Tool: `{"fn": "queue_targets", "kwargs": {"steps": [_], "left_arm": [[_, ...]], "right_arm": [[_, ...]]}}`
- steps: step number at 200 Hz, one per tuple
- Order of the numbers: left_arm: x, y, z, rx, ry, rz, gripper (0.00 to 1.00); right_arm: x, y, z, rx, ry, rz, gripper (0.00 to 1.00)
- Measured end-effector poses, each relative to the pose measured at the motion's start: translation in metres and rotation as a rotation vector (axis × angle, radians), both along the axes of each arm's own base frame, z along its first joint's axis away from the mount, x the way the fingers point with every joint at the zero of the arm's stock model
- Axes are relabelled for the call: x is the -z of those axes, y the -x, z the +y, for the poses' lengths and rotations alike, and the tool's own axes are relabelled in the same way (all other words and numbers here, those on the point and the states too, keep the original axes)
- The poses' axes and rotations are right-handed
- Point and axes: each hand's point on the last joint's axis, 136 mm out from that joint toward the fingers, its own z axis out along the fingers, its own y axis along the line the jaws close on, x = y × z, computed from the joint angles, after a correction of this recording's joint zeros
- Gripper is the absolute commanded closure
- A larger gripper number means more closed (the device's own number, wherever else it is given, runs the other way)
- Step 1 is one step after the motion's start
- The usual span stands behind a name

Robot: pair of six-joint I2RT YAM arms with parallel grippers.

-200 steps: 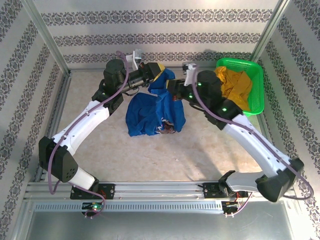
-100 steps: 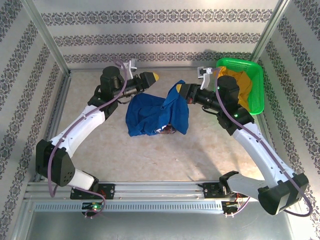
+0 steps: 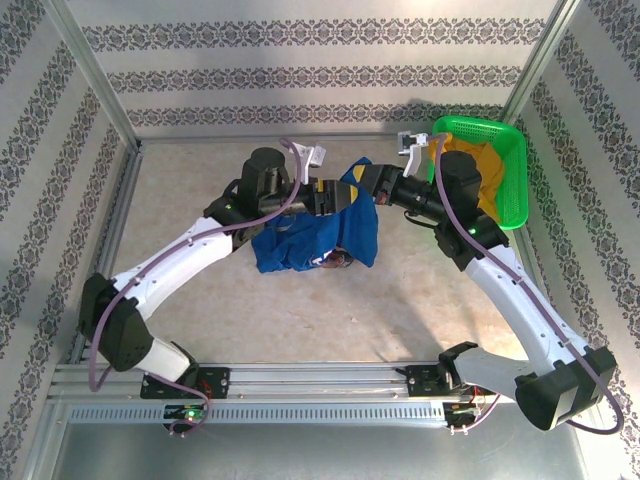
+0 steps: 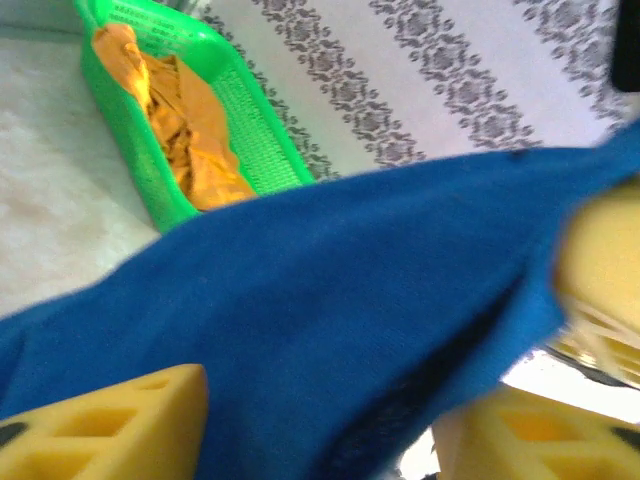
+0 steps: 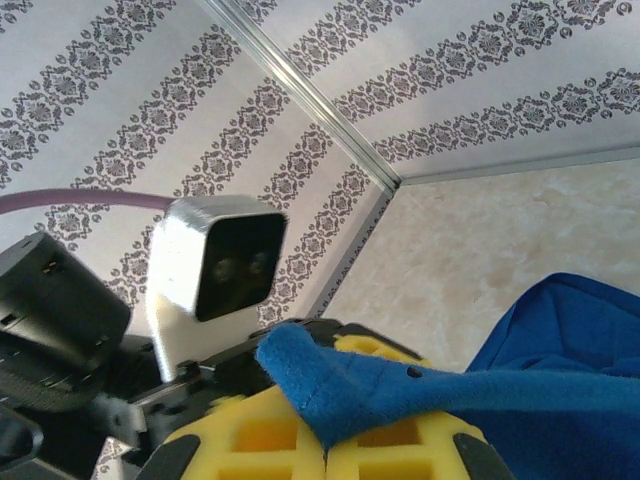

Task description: Fold the inside-out t-shirt

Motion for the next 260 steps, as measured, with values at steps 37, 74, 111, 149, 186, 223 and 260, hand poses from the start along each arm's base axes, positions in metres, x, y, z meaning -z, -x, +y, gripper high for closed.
{"fn": "queue_targets", "kwargs": {"steps": [37, 74, 111, 149, 186, 223, 260], "left_arm": [[0.016, -0.013, 0.0, -0.027, -0.061, -0.009, 1.0], [-0.038, -0.035, 0.016, -0.098, 0.028, -0.042, 1.0], [-0.161, -0.058, 0.029, -0.088, 0.239, -0.165, 1.0], [-0.248, -0.045, 0.011, 0.089, 0.398, -0.245, 1.0], [-0.286, -0.031, 0.005, 0.207, 0.49, -0.253, 1.0], [-0.291, -0.019, 0.005, 0.266, 0.509, -0.205, 1.0], [-0.271, -0.012, 0.007, 0.266, 0.467, -0.15, 1.0]], "right_arm": [[0.001, -0.011, -0.014, 0.066, -0.004, 0.012, 1.0], [-0.005, -0.022, -0.033, 0.151, -0.009, 0.009, 0.28], [-0.005, -0.011, -0.05, 0.206, 0.01, -0.055, 0.13], [0.051, -0.017, -0.051, 0.213, 0.087, 0.01, 0.08], [0.064, -0.03, -0.053, 0.23, 0.132, 0.015, 0.06], [0.028, -0.04, -0.074, 0.27, 0.117, -0.073, 0.04], [0.001, -0.041, -0.075, 0.24, 0.083, -0.141, 0.05]]}}
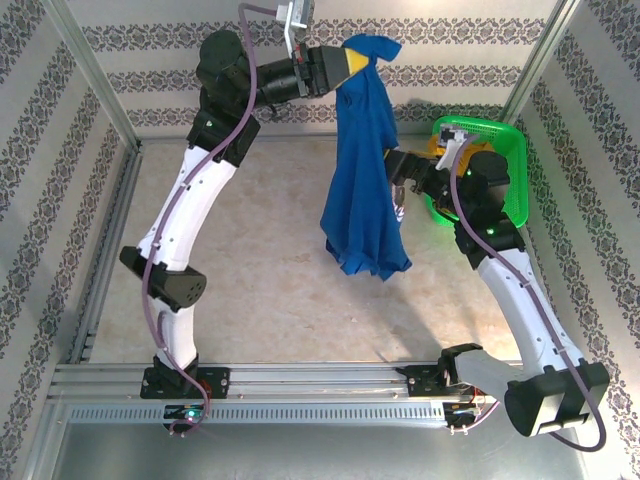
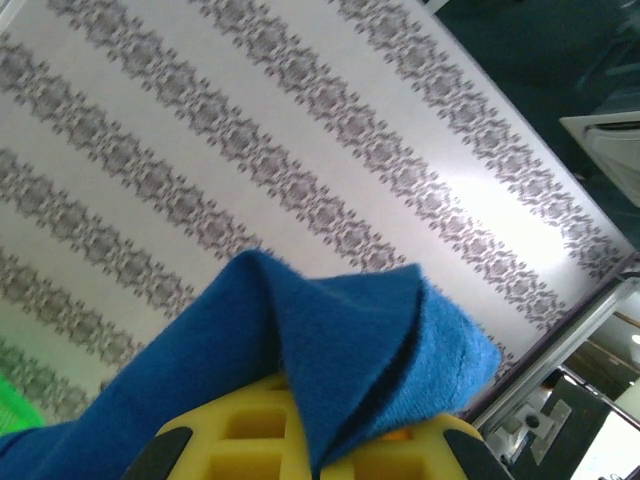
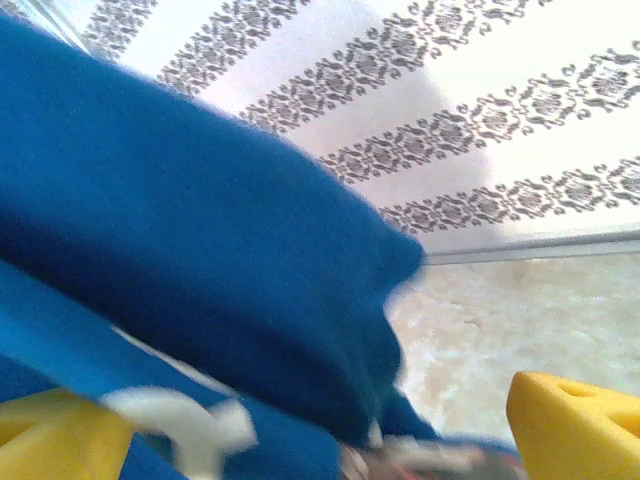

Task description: Fold the inside-out t-shirt

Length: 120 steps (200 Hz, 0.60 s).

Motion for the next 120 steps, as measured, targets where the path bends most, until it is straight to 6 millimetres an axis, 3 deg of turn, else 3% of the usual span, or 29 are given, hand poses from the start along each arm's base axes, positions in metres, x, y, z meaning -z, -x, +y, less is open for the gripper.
{"fn": "queue_targets", "kwargs": {"steps": [22, 63, 83, 120], "left_arm": [[0.024, -0.003, 0.01, -0.014, -0.005, 0.056, 1.0], [0.056, -0.047, 0.045, -0.092, 0.057, 0.167, 1.0], [0.055, -0.048, 0.05, -0.077, 0.083, 0.179, 1.0], [0.03, -0.027, 0.054, -0.003, 0.135, 0.13, 1.0]], "right_arm": [[0.004, -0.004, 0.005, -0.029, -0.005, 0.007, 0.04], [0.002, -0.003, 0.006, -0.048, -0.014, 0.002, 0.04], [0.002, -0.002, 0.01, -0.098, -0.019, 0.004, 0.03], [0.014, -0.012, 0.026, -0.207, -0.043, 0.034, 0.03]]}}
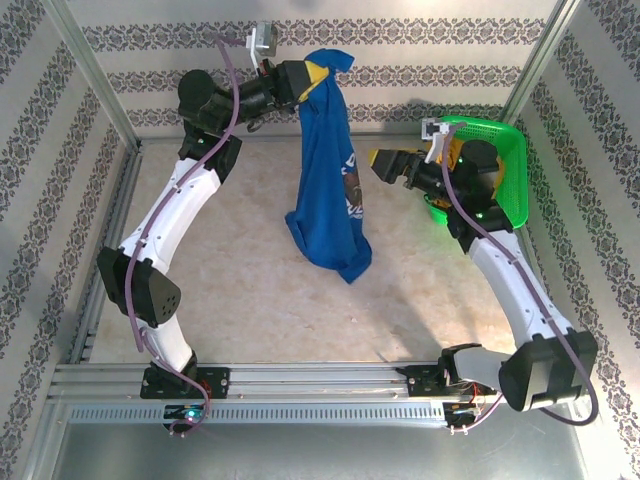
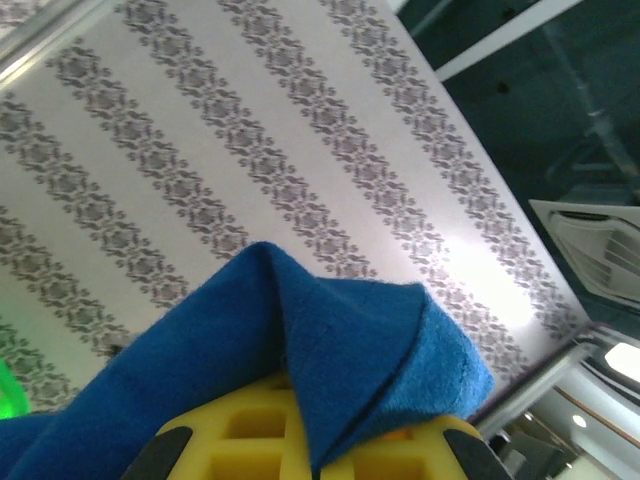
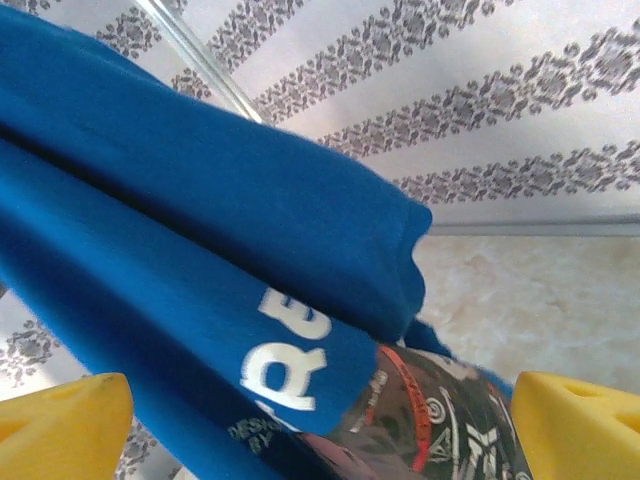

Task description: Fold the inside-out t-shirt

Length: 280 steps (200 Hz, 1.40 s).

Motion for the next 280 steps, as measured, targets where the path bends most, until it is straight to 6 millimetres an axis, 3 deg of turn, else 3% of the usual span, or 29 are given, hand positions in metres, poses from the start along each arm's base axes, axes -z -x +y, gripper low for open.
{"fn": "queue_targets", "kwargs": {"steps": [32, 61, 83, 100, 110, 115, 130, 145, 164, 184, 203, 220, 235, 260, 272, 280], "left_arm": [[-0.021, 0.016, 0.005, 0.031, 0.04, -0.044, 1.0], [-0.032, 0.024, 0.008, 0.045, 0.062, -0.059, 1.0], [-0.039, 0.029, 0.01, 0.057, 0.075, -0.064, 1.0], [-0.044, 0.034, 0.011, 0.064, 0.085, -0.07, 1.0], [-0.047, 0.038, 0.013, 0.069, 0.091, -0.076, 1.0], [-0.048, 0.04, 0.013, 0.071, 0.094, -0.079, 1.0], [-0.048, 0.044, 0.017, 0.067, 0.099, -0.082, 1.0], [-0.037, 0.039, 0.027, 0.028, 0.089, -0.054, 1.0], [-0.01, 0.003, 0.06, -0.121, 0.057, 0.014, 1.0], [0.024, -0.067, 0.113, -0.352, 0.038, 0.108, 1.0], [0.049, -0.129, 0.145, -0.478, 0.046, 0.19, 1.0], [0.045, -0.165, 0.151, -0.513, 0.066, 0.186, 1.0], [0.024, -0.167, 0.147, -0.506, 0.084, 0.135, 1.0], [-0.012, -0.127, 0.148, -0.507, 0.095, 0.053, 1.0], [-0.006, -0.103, 0.151, -0.538, 0.076, 0.059, 1.0], [0.009, -0.087, 0.152, -0.557, 0.048, 0.086, 1.0]], "right_arm": [[0.012, -0.012, 0.013, -0.067, -0.013, 0.039, 0.02], [0.012, -0.008, 0.046, -0.163, -0.011, 0.038, 0.02], [0.007, -0.002, 0.065, -0.219, -0.011, 0.025, 0.01], [-0.003, -0.009, 0.073, -0.237, -0.016, 0.002, 0.03], [-0.01, -0.015, 0.076, -0.244, -0.019, -0.014, 0.16], [-0.015, -0.018, 0.079, -0.253, -0.02, -0.027, 0.28], [-0.028, -0.026, 0.088, -0.282, -0.03, -0.049, 0.98], [-0.04, -0.036, 0.091, -0.291, -0.035, -0.066, 1.0], [-0.05, -0.058, 0.079, -0.228, -0.05, -0.038, 1.0], [-0.066, -0.092, 0.044, -0.09, -0.075, -0.023, 1.0], [-0.104, -0.107, 0.023, -0.012, -0.096, -0.081, 1.0], [-0.148, -0.095, 0.021, 0.005, -0.111, -0.164, 1.0], [-0.183, -0.069, 0.03, -0.005, -0.102, -0.259, 1.0], [-0.208, -0.018, 0.04, -0.014, -0.069, -0.354, 1.0], [-0.2, 0.003, 0.043, -0.015, -0.044, -0.359, 1.0], [-0.186, 0.012, 0.045, -0.016, -0.026, -0.335, 1.0]]}}
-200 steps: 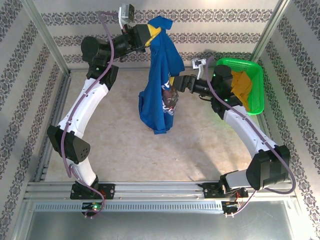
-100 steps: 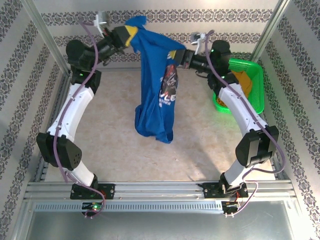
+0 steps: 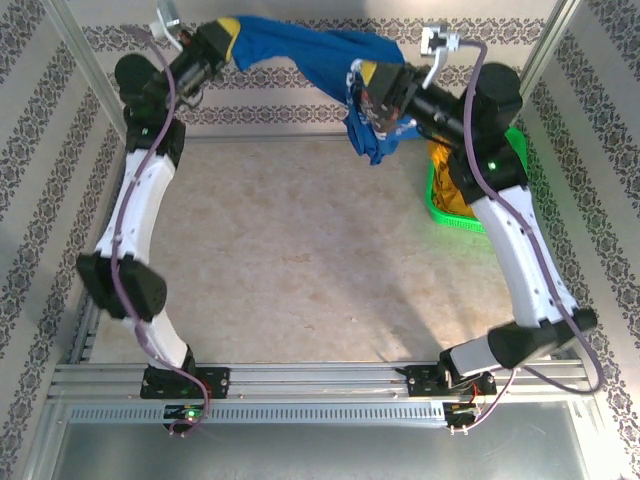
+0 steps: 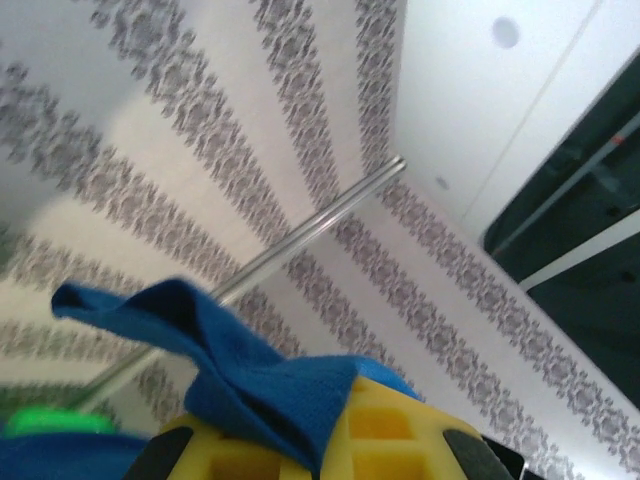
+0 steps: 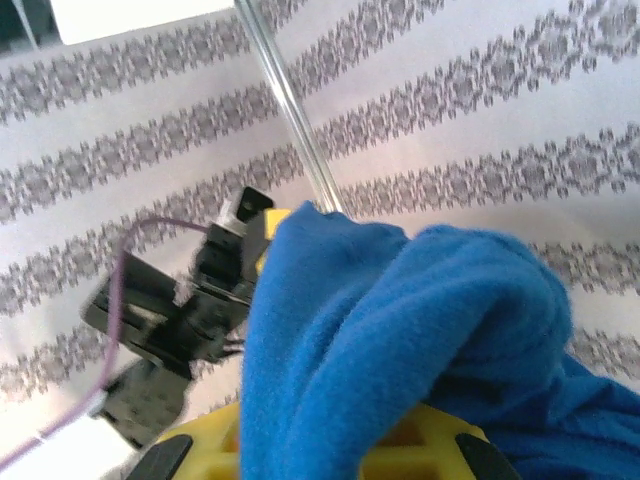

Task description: Fold the inside-out t-shirt

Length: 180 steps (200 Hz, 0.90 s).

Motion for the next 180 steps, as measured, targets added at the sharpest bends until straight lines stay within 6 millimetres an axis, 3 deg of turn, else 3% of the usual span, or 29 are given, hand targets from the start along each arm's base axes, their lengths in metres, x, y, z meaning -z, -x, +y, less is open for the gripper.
{"fn": "queue_targets", "kwargs": {"steps": [12, 27, 49, 60, 69, 79, 91, 106, 123, 151, 162, 180], "left_arm": [[0.032, 0.015, 0.003, -0.031, -0.031, 0.061, 1.0], [0.086, 0.016, 0.008, -0.061, -0.076, 0.178, 1.0], [0.182, -0.013, 0.017, -0.103, -0.152, 0.415, 1.0], [0.218, -0.028, 0.019, -0.107, -0.184, 0.508, 1.0], [0.241, -0.042, 0.019, -0.103, -0.208, 0.566, 0.99], [0.254, -0.057, 0.016, -0.087, -0.223, 0.599, 0.89], [0.254, -0.076, 0.014, -0.076, -0.238, 0.59, 0.79], [0.239, -0.092, 0.014, -0.079, -0.245, 0.546, 0.66], [0.216, -0.095, 0.013, -0.085, -0.259, 0.488, 0.56], [0.18, -0.071, 0.013, -0.092, -0.28, 0.397, 0.46], [0.177, -0.053, 0.014, -0.099, -0.28, 0.387, 0.45], [0.182, -0.016, 0.017, -0.111, -0.286, 0.391, 0.44]], "right_arm": [[0.033, 0.007, 0.008, -0.003, 0.032, 0.06, 1.0], [0.1, 0.013, 0.029, -0.037, 0.092, 0.197, 1.0], [0.211, 0.039, 0.077, -0.166, 0.191, 0.461, 1.0], [0.246, 0.052, 0.096, -0.218, 0.22, 0.563, 1.0], [0.257, 0.058, 0.107, -0.248, 0.225, 0.607, 1.0], [0.254, 0.056, 0.114, -0.259, 0.207, 0.618, 1.0], [0.237, 0.044, 0.113, -0.243, 0.165, 0.6, 1.0], [0.199, 0.021, 0.104, -0.204, 0.078, 0.548, 1.0], [0.147, -0.004, 0.086, -0.143, -0.039, 0.463, 1.0], [0.084, -0.03, 0.06, -0.056, -0.183, 0.367, 1.0], [0.072, -0.033, 0.055, -0.032, -0.216, 0.353, 1.0], [0.07, -0.034, 0.056, -0.001, -0.234, 0.355, 1.0]]}}
